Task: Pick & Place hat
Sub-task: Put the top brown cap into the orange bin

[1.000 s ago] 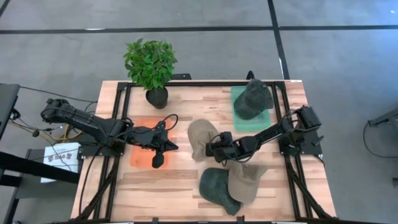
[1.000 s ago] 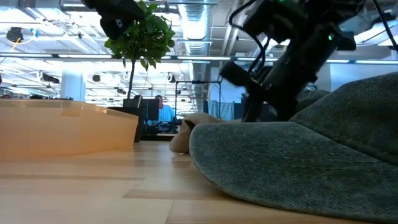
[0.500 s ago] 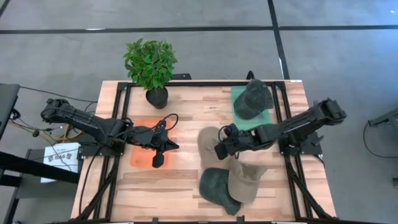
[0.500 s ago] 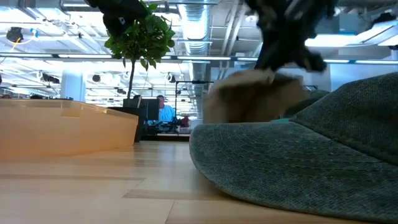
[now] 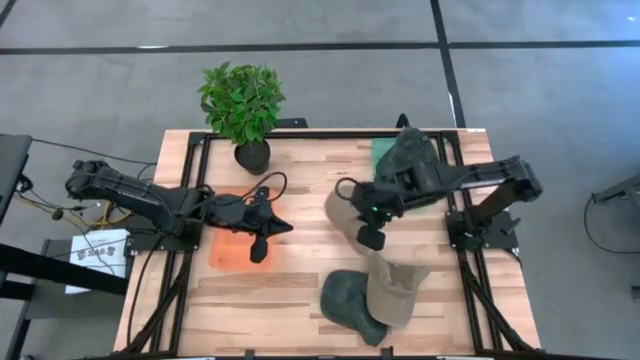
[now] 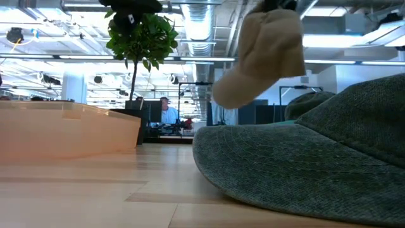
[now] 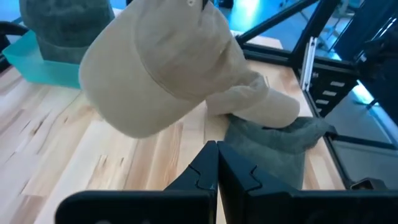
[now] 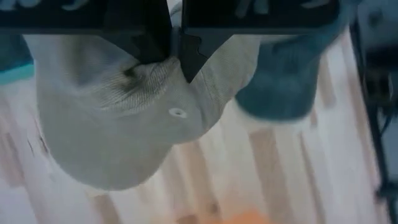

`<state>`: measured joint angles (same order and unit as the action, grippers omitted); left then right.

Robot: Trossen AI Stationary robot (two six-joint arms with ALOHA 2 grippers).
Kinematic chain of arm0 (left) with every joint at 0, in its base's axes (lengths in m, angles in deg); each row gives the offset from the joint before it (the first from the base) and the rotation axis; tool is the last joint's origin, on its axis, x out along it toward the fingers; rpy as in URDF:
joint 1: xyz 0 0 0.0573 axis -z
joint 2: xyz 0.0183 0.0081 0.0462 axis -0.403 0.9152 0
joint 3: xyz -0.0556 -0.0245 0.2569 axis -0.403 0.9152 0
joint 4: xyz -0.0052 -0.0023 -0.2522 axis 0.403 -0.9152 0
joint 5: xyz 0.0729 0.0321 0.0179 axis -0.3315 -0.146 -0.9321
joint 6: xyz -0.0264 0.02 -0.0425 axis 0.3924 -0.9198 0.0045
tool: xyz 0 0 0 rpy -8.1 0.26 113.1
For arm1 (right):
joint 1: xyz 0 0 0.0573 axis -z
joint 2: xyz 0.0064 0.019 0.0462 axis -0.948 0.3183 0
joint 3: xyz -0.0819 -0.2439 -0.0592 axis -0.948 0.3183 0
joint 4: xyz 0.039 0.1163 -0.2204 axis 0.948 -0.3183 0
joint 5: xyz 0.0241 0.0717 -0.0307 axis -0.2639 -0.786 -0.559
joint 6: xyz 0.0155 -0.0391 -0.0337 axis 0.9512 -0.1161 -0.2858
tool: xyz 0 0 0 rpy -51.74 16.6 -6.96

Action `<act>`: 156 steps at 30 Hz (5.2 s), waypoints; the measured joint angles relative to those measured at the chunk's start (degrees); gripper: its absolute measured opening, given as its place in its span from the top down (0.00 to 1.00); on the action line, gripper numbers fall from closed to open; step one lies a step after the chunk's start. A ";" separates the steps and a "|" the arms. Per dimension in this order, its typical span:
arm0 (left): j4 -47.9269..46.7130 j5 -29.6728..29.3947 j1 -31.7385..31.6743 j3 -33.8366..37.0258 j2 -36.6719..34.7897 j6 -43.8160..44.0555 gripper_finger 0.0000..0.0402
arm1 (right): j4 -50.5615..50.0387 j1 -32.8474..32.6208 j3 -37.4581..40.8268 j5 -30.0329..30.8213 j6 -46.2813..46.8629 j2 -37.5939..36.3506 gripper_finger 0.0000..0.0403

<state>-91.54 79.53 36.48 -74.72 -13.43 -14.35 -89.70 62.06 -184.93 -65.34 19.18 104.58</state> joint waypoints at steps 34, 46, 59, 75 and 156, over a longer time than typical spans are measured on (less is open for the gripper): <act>15.58 1.51 -4.95 -0.81 2.92 -3.02 0.44 | -13.96 1.46 -30.54 -1.30 -56.57 19.42 1.00; 1.13 0.97 -6.37 -18.30 14.45 -16.92 0.27 | -12.00 0.63 -30.54 -1.54 -57.36 19.42 1.00; -6.18 5.74 -7.13 -26.38 23.13 -25.47 0.26 | -11.13 -0.83 -30.47 -1.56 -57.16 19.42 0.99; -6.01 9.62 -7.00 -26.36 24.57 -23.86 0.46 | -9.47 -0.72 -30.45 -1.51 -56.28 19.42 0.99; -52.36 -7.58 -2.09 -5.30 -18.50 22.60 1.00 | -18.06 -7.10 -27.68 11.75 -13.27 14.54 0.73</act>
<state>-143.90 71.95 34.40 -80.03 -31.93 8.25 -107.75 54.95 -212.61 -53.59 5.92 119.12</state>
